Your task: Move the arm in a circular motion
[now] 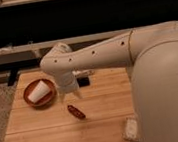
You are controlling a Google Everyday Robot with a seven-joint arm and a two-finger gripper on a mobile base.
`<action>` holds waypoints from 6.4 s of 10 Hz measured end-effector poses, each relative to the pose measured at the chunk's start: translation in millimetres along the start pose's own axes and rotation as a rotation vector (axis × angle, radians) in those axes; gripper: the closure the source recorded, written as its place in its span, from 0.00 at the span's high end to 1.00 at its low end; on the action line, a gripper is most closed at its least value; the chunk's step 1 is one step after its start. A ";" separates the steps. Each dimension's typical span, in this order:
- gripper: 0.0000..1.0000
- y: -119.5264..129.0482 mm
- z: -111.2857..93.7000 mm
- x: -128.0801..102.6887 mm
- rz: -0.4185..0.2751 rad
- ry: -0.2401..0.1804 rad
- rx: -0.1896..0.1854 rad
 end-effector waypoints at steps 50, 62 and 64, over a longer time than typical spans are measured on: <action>0.65 196.5 -55.2 141.7 -0.659 -0.003 -0.063; 0.65 -53.9 -25.6 13.1 -0.104 0.067 -0.115; 0.65 -83.2 -22.4 -34.9 -0.055 0.064 -0.112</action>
